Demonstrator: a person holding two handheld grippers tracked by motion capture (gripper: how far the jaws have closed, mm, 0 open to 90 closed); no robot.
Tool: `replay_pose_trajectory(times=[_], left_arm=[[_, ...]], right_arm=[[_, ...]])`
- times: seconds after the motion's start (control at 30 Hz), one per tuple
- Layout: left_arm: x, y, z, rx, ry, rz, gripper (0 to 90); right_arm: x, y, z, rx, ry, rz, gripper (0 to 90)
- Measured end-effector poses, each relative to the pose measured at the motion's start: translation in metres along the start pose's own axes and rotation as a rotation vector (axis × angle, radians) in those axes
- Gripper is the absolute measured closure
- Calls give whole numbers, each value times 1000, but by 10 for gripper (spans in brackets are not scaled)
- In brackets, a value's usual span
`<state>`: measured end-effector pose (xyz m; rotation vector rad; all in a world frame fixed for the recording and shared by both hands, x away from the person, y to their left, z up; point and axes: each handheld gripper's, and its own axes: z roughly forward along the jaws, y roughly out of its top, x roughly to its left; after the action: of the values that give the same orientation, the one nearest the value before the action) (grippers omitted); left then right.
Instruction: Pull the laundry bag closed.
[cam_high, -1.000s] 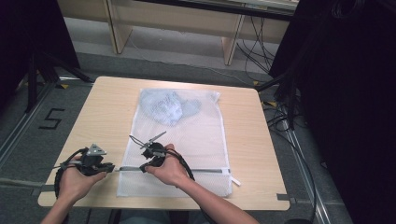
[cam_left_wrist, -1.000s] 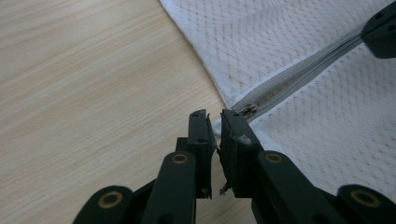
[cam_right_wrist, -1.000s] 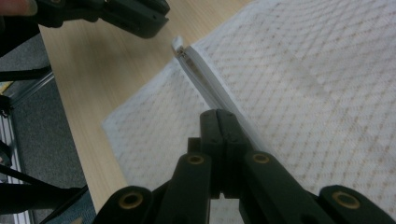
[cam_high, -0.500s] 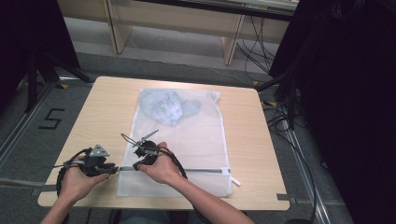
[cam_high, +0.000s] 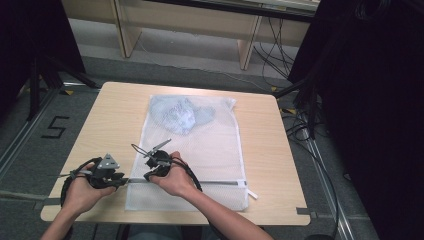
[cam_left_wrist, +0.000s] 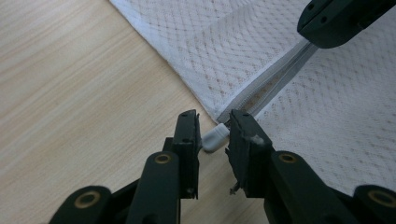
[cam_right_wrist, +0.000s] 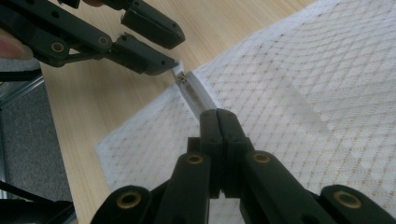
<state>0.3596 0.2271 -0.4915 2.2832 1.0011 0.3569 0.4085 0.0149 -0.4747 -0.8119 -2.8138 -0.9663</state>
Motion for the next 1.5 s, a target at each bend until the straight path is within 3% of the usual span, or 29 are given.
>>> replay_pose_trajectory(times=[0.1, 0.17, 0.2, 0.23, 0.27, 0.33, 0.37, 0.6, 0.63, 0.67, 0.77, 0.83, 1.03, 1.07, 1.17, 1.3, 1.33, 1.4, 1.43, 1.47, 1.5], left_arm=[[0, -2, 2, 6, -19, 9, 707], [1, -2, 3, 40, -51, 46, 694], [1, -2, 3, 47, -53, 70, 688], [1, -2, 6, 41, -64, 58, 684], [1, -1, 5, 50, -58, 84, 680], [1, -1, 8, 41, -49, 85, 675], [1, 0, 9, 52, -67, 86, 674], [4, 2, 11, 70, -82, 110, 679], [4, 2, 11, 80, -89, 120, 684], [3, 1, 12, 74, -96, 104, 689], [4, 1, 12, 72, -93, 137, 700], [4, 2, 13, 65, -92, 127, 709], [2, 4, 13, 96, -117, 146, 794], [2, 5, 12, 102, -111, 172, 799], [2, 8, 12, 120, -111, 195, 808], [2, 10, 8, 149, -128, 172, 812], [4, 11, 6, 148, -128, 174, 812], [5, 12, 3, 111, -130, 164, 812], [4, 12, 1, 103, -131, 138, 813], [5, 13, -1, 86, -129, 138, 864], [5, 14, -1, 65, -143, 110, 893]], right_arm=[[2, 1, 1, 0, 8, 10, 900], [3, 1, 1, 17, -2, 36, 900], [1, 1, 3, 6, 2, 6, 900], [1, 1, 3, 9, 3, 1, 900], [1, 1, 3, 8, 3, 9, 897], [0, 0, 4, 6, 3, 11, 892], [-1, 0, 4, 6, 3, 12, 887], [2, 3, 9, 1, 17, 14, 880], [2, 3, 10, 10, 13, 12, 880], [2, 4, 11, 12, 9, -1, 881], [3, 4, 15, 26, 7, 10, 888], [5, 4, 17, 35, 3, 21, 894], [4, 0, 26, 60, -1, 22, 900], [5, -1, 27, 66, 1, 29, 900], [4, -3, 29, 64, -1, 22, 900], [4, -2, 29, 63, -10, 4, 900], [6, -3, 29, 67, -14, 23, 900], [4, -3, 29, 61, -7, 12, 900], [4, -3, 29, 60, -6, 13, 900], [4, -3, 30, 61, -6, 16, 900], [4, -3, 30, 61, -5, 15, 900]])
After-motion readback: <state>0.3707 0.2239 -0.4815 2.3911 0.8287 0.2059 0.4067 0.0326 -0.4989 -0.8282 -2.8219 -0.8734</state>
